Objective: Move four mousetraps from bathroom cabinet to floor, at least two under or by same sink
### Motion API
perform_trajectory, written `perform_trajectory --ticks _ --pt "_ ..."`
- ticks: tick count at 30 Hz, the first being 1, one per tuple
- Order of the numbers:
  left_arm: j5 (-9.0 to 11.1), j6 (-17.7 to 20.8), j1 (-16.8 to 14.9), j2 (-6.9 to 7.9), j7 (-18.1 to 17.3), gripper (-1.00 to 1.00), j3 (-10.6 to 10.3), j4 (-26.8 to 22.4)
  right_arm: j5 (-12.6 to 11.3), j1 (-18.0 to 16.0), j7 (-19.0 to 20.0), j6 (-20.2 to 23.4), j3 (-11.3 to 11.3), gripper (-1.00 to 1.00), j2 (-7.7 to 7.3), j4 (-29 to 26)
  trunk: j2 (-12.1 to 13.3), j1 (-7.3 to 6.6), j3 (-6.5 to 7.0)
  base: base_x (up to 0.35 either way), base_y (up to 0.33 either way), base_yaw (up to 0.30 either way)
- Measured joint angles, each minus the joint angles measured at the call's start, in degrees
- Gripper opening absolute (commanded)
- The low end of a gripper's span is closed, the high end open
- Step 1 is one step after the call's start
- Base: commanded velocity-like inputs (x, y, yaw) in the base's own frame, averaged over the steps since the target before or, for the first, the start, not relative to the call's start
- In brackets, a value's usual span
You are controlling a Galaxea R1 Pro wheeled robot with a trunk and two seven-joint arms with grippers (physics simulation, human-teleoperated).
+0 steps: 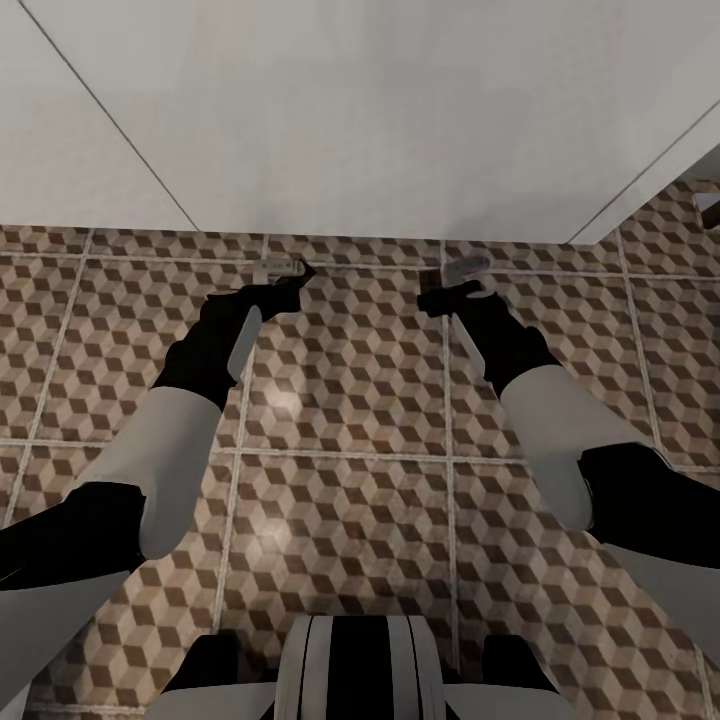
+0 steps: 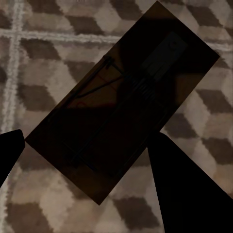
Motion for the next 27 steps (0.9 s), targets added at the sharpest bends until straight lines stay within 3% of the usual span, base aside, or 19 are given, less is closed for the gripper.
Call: perform_trajectory --ticks 8,27 --pt "-0.02 0.00 0.00 -0.02 0.00 -1.00 0.00 -0.12 0.23 0.00 -0.57 1.46 -0.28 -1.00 -0.15 2.95 0.00 0.00 0.00 0.000 0.000 0.000" --pt "-0.02 0.00 0.00 0.07 0.07 -1.00 0.01 -0.28 0.25 -0.03 -3.15 4.31 -0.40 -1.00 -0.09 3.31 0.00 0.00 0.00 0.000 0.000 0.000"
